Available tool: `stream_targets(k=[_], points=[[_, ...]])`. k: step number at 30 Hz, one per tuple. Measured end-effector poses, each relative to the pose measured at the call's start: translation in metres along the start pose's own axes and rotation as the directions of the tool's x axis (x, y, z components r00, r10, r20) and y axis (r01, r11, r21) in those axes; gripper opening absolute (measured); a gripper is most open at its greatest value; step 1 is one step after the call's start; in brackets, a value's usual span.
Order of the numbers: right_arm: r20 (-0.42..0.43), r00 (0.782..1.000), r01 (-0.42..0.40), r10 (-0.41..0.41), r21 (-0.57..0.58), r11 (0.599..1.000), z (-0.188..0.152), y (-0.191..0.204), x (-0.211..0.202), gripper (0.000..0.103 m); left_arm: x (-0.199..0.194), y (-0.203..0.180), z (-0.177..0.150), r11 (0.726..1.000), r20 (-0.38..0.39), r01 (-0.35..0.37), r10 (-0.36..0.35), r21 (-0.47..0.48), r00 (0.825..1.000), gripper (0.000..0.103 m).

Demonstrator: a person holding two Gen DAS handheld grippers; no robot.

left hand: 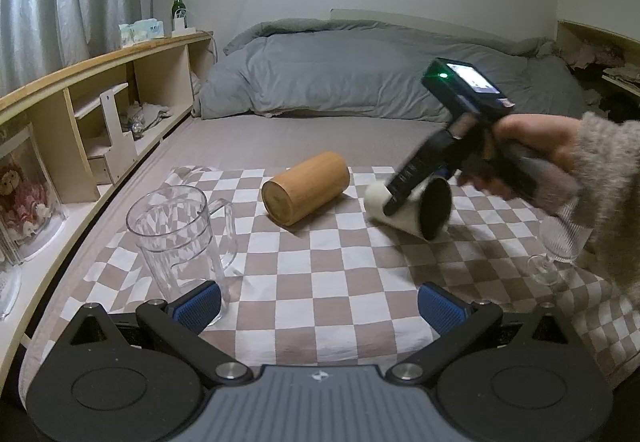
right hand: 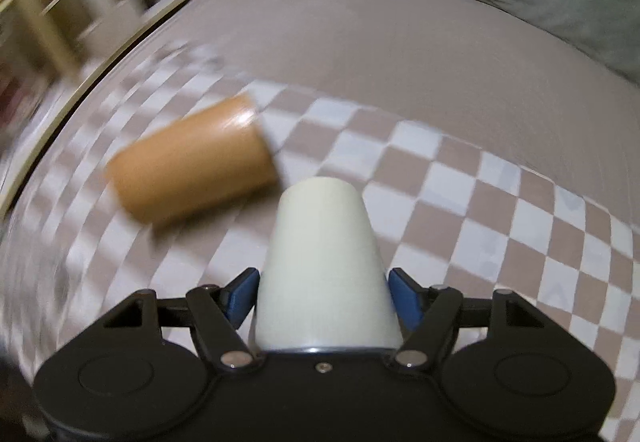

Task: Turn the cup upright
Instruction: 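Lift the white cup with the right gripper toward the left gripper while the left gripper approaches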

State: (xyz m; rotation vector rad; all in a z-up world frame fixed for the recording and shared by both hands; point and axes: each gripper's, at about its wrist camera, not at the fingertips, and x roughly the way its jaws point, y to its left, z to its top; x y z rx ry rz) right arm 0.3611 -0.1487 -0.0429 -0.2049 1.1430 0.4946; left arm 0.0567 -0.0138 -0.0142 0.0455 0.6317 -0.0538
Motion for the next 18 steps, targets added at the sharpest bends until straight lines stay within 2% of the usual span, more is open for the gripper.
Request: stream_targets(k=[5,11,15,18], points=[[-0.054,0.997,-0.061,0.051,-0.208,0.976,-0.034,0.033,-0.022,0.071,0.000,0.001,0.000,1.000,-0.004,-0.007,0.007,-0.013,1.000,0.103],[-0.088,0.992,-0.117,0.093,-0.334,0.935,-0.067,0.051,-0.020,0.072,0.003,0.002,0.005,1.000,-0.003,0.016,-0.016,-0.026,1.000,0.103],[-0.035,0.995,-0.101,0.095,-0.383,0.918,-0.078,0.054,-0.026,0.072,0.013,-0.002,0.018,0.999,-0.013,0.043,-0.043,-0.014,0.999,0.103],[0.004,0.996,-0.079,0.088,-0.389,0.918,-0.083,0.054,-0.031,0.072,0.024,-0.011,0.034,0.998,0.041,0.050,-0.052,0.037,0.998,0.103]])
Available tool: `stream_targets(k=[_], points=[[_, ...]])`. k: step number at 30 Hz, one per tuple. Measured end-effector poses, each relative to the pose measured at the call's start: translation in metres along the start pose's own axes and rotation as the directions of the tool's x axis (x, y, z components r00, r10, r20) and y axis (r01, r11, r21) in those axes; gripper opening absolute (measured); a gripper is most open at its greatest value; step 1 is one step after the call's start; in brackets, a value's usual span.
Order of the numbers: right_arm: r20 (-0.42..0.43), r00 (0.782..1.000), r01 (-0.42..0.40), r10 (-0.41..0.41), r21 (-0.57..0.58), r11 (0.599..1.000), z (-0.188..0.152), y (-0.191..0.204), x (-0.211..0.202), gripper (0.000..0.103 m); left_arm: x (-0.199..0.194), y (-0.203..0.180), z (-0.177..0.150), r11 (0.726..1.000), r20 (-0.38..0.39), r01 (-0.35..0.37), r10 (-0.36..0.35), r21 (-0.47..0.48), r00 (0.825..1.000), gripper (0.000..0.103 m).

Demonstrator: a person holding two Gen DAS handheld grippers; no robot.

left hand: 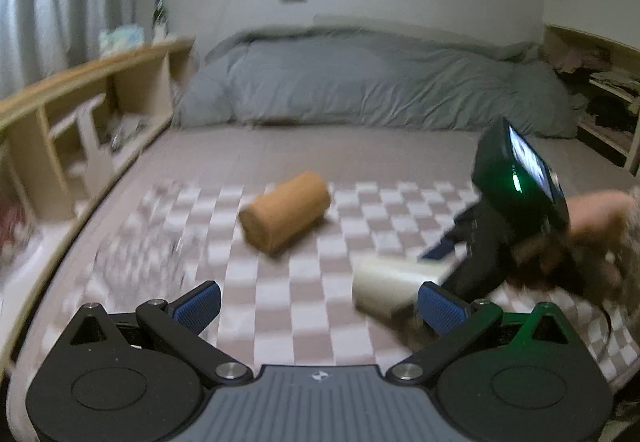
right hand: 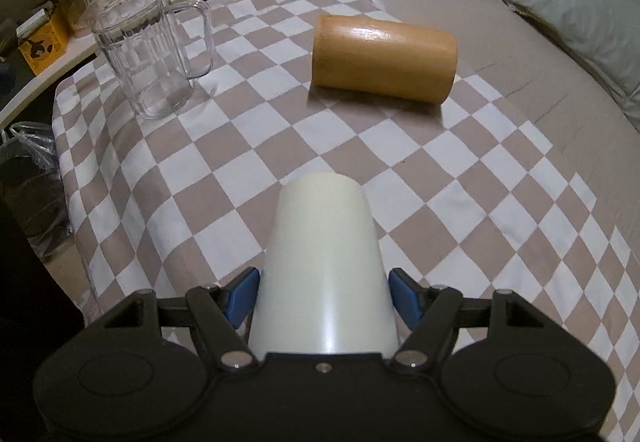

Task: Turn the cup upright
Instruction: 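Lift the white cup with the right gripper toward the left gripper while the left gripper approaches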

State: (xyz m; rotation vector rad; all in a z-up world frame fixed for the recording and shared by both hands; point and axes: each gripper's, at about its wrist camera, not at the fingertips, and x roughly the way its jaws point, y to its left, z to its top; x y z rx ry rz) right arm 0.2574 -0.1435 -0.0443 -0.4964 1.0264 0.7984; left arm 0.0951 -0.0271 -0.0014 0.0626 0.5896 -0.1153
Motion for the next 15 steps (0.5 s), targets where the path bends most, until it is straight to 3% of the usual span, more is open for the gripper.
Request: stream_targets(k=[4,7,11,15], points=[[0.058,0.997,0.058,-0.058,-0.004,0.998,-0.008,0.006,-0.006,0.092,0.030,-0.010,0.023,0.997,0.080,0.004,-0.010,0.077,0.997,0.103],[0.115,0.986,0.122,-0.123,0.015,0.992,-0.018,0.010,-0.016,0.092,0.061,-0.016,0.039,0.992,0.100,0.043,-0.055,0.117,0.993,0.103],[0.155,0.966,0.197,-0.207,0.080,0.977,-0.035,0.013,-0.034,0.094,0.107,-0.018,0.049,0.990,0.017,0.101,-0.103,0.096,0.995,0.101],[0.182,0.953,0.211,-0.241,0.168,0.963,-0.055,0.017,-0.054,0.091,0.144,-0.016,0.050,0.985,-0.074,0.172,-0.171,0.011,0.982,0.091]])
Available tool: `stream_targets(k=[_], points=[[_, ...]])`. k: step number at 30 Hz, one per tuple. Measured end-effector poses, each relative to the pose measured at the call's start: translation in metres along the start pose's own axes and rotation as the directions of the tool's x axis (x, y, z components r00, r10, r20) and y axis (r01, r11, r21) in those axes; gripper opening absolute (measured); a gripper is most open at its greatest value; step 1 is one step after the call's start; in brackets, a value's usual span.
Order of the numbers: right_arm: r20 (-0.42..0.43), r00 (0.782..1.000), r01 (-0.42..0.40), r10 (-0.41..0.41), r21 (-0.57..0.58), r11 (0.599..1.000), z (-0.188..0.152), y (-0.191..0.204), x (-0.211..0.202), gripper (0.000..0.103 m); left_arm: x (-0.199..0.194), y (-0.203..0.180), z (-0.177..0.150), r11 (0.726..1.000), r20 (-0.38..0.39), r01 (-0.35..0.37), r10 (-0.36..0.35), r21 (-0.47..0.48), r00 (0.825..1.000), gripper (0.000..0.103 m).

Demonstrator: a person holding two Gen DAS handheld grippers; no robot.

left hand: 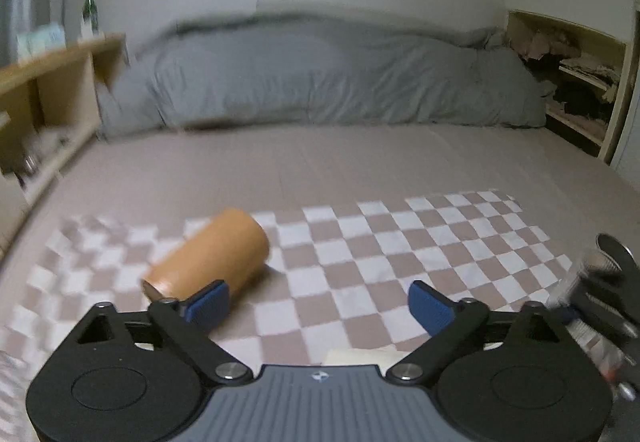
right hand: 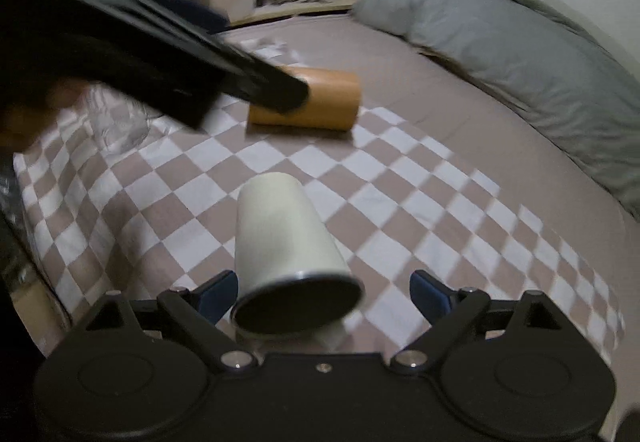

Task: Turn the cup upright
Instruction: 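Lift the white cup with the right gripper toward the left gripper while the left gripper approaches, then grasp the white cup with the left gripper and open the right gripper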

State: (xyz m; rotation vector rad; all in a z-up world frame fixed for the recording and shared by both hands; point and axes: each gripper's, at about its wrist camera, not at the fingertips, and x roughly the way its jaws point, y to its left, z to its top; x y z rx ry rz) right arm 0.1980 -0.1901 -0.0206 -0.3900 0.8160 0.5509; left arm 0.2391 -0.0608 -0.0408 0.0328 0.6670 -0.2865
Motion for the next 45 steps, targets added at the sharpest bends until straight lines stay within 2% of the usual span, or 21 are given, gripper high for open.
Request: stream_targets(k=[3,5,8,11,13,15,20,23,29,36,41,45], points=[[0.006,1.000,-0.022,0.022,0.057,0.998,-0.010,0.003,-0.014,0.075,0.020,0.003,-0.002,1.000,-0.047,-0.013,0.012,-0.021,0.999,0.082],[-0.016,0.994,-0.110,0.113,0.104,0.988,-0.016,0.003,-0.016,0.051,0.030,0.004,-0.003,0.999,-0.065,-0.033,0.032,-0.016,0.997,0.080],[-0.044,0.958,-0.272,0.282,0.157,0.949,-0.022,0.008,-0.012,0.029,0.040,0.003,-0.007,0.998,-0.086,-0.055,0.055,0.006,0.995,0.078],[-0.050,0.927,-0.359,0.372,0.170,0.918,-0.024,0.018,0.000,0.019,0.046,-0.001,-0.011,0.996,-0.102,-0.069,0.074,0.048,0.992,0.078],[-0.055,0.919,-0.378,0.391,0.161,0.911,-0.025,0.026,0.014,0.017,0.051,-0.003,-0.014,0.994,-0.119,-0.078,0.087,0.072,0.989,0.078],[-0.055,0.924,-0.366,0.377,0.151,0.918,-0.026,0.029,0.026,0.016,0.053,-0.003,-0.017,0.991,-0.133,-0.088,0.100,0.096,0.986,0.078],[-0.035,0.960,-0.271,0.279,0.149,0.951,-0.030,0.018,0.030,0.009,0.053,-0.004,-0.022,0.978,-0.133,-0.126,0.149,0.168,0.980,0.078],[-0.029,0.974,-0.218,0.226,0.165,0.962,-0.030,0.002,0.024,0.008,0.050,-0.003,-0.024,0.975,-0.141,-0.132,0.158,0.178,0.977,0.078],[-0.003,0.993,-0.115,0.119,0.228,0.967,-0.027,-0.025,0.022,0.008,0.041,-0.002,-0.033,0.975,-0.173,-0.098,0.133,0.197,0.976,0.078],[0.013,0.999,-0.039,0.037,0.257,0.966,-0.020,-0.036,0.035,0.008,0.031,-0.002,-0.043,0.983,-0.233,-0.048,0.089,0.177,0.968,0.078],[0.007,1.000,-0.001,-0.001,0.261,0.965,-0.018,-0.039,0.042,0.008,0.027,-0.004,-0.050,0.985,-0.283,-0.009,0.058,0.172,0.957,0.078],[0.001,1.000,0.009,-0.009,0.265,0.964,-0.017,-0.041,0.041,0.008,0.021,-0.001,-0.046,0.991,-0.280,-0.008,0.047,0.136,0.959,0.080]])
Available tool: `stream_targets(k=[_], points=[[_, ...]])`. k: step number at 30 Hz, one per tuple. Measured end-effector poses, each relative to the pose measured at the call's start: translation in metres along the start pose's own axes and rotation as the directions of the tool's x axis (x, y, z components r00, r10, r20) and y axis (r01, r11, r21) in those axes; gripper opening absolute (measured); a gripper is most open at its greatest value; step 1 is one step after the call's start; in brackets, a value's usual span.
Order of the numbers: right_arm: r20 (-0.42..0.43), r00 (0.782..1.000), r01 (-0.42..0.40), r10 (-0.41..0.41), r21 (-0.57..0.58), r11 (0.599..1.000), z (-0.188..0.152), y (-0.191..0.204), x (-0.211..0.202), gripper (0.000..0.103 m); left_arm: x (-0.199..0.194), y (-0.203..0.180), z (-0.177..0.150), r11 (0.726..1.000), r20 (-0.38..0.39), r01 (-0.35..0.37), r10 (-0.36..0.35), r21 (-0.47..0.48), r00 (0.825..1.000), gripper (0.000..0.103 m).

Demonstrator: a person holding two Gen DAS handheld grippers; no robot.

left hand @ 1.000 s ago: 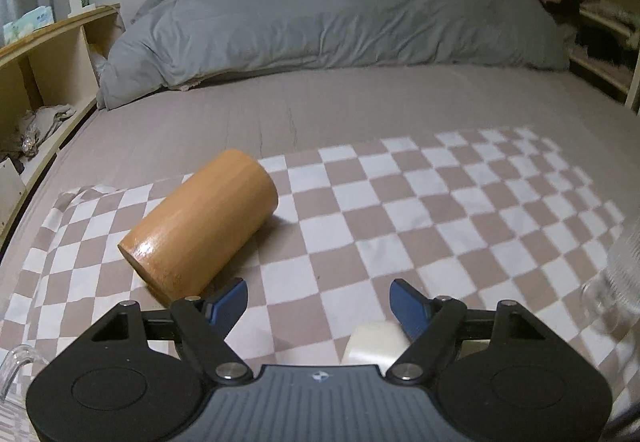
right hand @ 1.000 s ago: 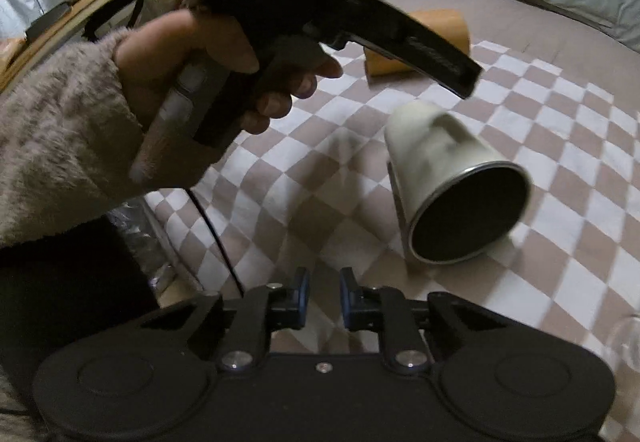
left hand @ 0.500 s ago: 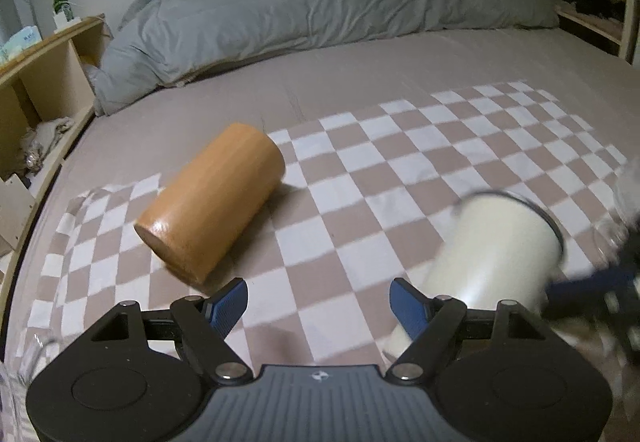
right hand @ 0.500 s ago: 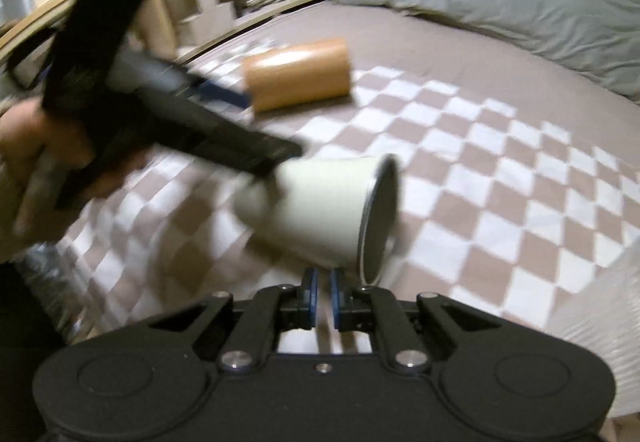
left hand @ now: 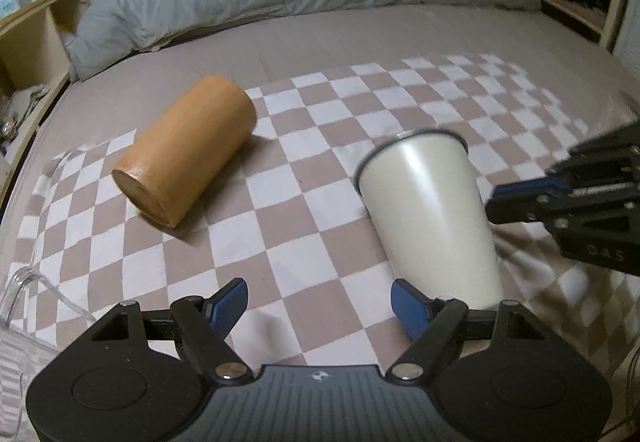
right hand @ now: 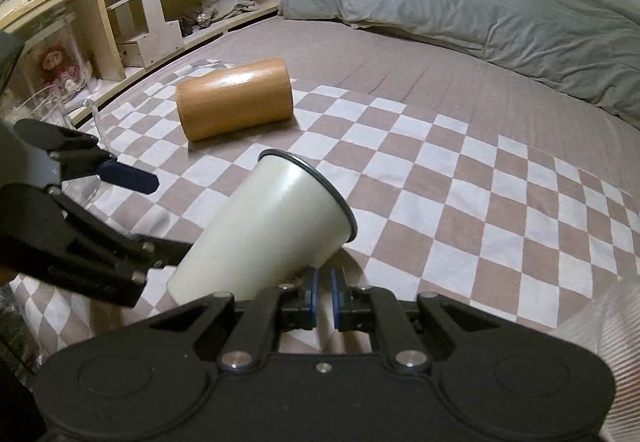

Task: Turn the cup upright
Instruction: 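Grasp the white cup with the left gripper and open the right gripper, then rotate the white cup mouth-up with the left gripper and lower it onto the cloth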

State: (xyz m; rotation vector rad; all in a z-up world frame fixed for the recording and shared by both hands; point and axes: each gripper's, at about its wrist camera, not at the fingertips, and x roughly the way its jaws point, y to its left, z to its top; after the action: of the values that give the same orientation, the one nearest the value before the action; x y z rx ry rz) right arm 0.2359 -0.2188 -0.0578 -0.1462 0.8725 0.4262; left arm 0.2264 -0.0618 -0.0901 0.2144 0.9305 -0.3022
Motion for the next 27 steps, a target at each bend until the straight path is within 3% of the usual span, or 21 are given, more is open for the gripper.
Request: stream_targets(k=[5,9,14,27], points=[[0.049,0.999,0.020,-0.021,0.025,0.999,0.004,-0.006,-0.037,0.009,-0.015,0.005,0.012,0.992,0.039,0.044,-0.039,-0.118,0.998,0.080],[0.081,0.997,0.003,-0.011,0.097,0.995,0.000,-0.011,-0.078,0.022,-0.013,-0.012,0.026,0.986,0.036,0.102,-0.098,-0.134,0.995,0.080],[0.114,0.993,-0.004,-0.021,0.210,0.978,-0.015,-0.020,-0.121,0.042,0.007,-0.038,0.044,0.989,-0.015,0.111,-0.113,-0.095,0.994,0.080],[0.119,0.991,0.035,-0.058,0.188,0.982,-0.047,-0.019,-0.148,0.058,0.057,-0.044,0.075,0.977,-0.163,0.120,-0.150,-0.176,0.975,0.077]])
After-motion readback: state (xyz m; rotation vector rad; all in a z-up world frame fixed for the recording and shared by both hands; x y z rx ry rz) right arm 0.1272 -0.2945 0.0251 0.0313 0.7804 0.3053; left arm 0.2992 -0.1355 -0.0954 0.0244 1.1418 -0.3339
